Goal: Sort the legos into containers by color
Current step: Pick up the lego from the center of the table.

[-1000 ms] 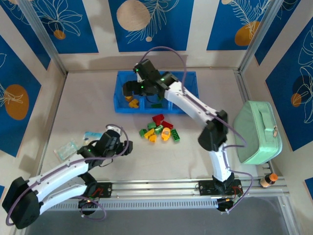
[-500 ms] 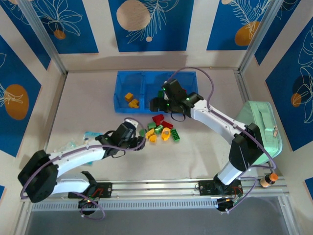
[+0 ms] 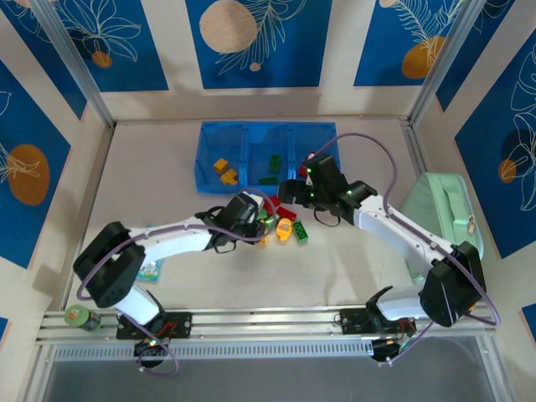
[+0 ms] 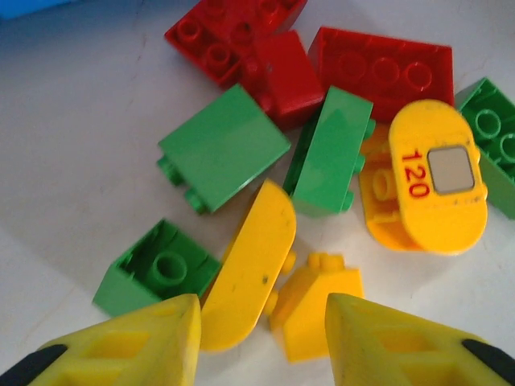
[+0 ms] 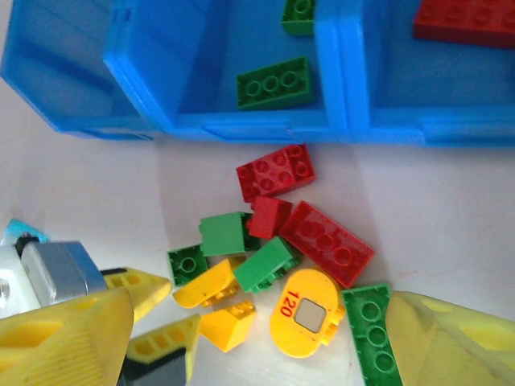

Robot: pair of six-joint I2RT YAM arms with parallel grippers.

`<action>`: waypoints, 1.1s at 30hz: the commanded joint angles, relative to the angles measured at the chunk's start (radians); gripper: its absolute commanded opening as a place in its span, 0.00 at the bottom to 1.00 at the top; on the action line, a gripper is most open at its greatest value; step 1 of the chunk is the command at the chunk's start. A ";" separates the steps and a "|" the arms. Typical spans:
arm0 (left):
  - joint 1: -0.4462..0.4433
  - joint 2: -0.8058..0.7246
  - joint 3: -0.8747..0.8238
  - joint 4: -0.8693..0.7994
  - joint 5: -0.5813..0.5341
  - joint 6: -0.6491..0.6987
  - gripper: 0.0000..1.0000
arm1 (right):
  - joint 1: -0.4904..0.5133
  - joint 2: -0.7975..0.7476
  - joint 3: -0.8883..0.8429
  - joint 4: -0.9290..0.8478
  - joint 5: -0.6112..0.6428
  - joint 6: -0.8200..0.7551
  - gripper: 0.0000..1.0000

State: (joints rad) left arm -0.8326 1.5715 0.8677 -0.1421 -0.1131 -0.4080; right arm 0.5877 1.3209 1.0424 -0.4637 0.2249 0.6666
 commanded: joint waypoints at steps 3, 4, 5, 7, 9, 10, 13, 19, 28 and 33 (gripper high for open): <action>0.011 0.079 0.098 -0.035 -0.010 0.052 0.41 | -0.025 -0.091 -0.077 0.015 -0.002 0.036 0.82; 0.013 0.094 0.114 -0.041 -0.012 0.059 0.41 | -0.030 -0.103 -0.093 0.014 -0.003 0.039 0.81; 0.016 0.104 0.126 -0.047 -0.013 0.062 0.40 | -0.034 -0.113 -0.104 0.015 -0.005 0.042 0.81; 0.024 0.131 0.148 -0.059 -0.013 0.071 0.39 | -0.040 -0.132 -0.127 0.013 -0.006 0.045 0.81; 0.027 0.148 0.163 -0.073 -0.013 0.081 0.39 | -0.044 -0.148 -0.142 0.011 -0.007 0.048 0.81; 0.030 0.157 0.169 -0.081 -0.010 0.086 0.39 | -0.046 -0.154 -0.149 0.011 -0.007 0.049 0.81; 0.035 0.173 0.182 -0.110 0.001 0.089 0.39 | -0.052 -0.165 -0.162 0.013 -0.013 0.050 0.81; 0.036 0.158 0.142 -0.107 -0.009 0.072 0.39 | -0.054 -0.161 -0.175 0.031 -0.032 0.057 0.81; 0.037 0.156 0.121 -0.121 0.006 0.064 0.39 | -0.052 -0.159 -0.183 0.035 -0.034 0.061 0.80; 0.037 0.182 0.142 -0.150 -0.016 0.072 0.39 | -0.054 -0.164 -0.197 0.037 -0.028 0.064 0.80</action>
State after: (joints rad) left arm -0.8051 1.7302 1.0126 -0.2176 -0.1181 -0.3382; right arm 0.5377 1.1740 0.8623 -0.4313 0.2050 0.7155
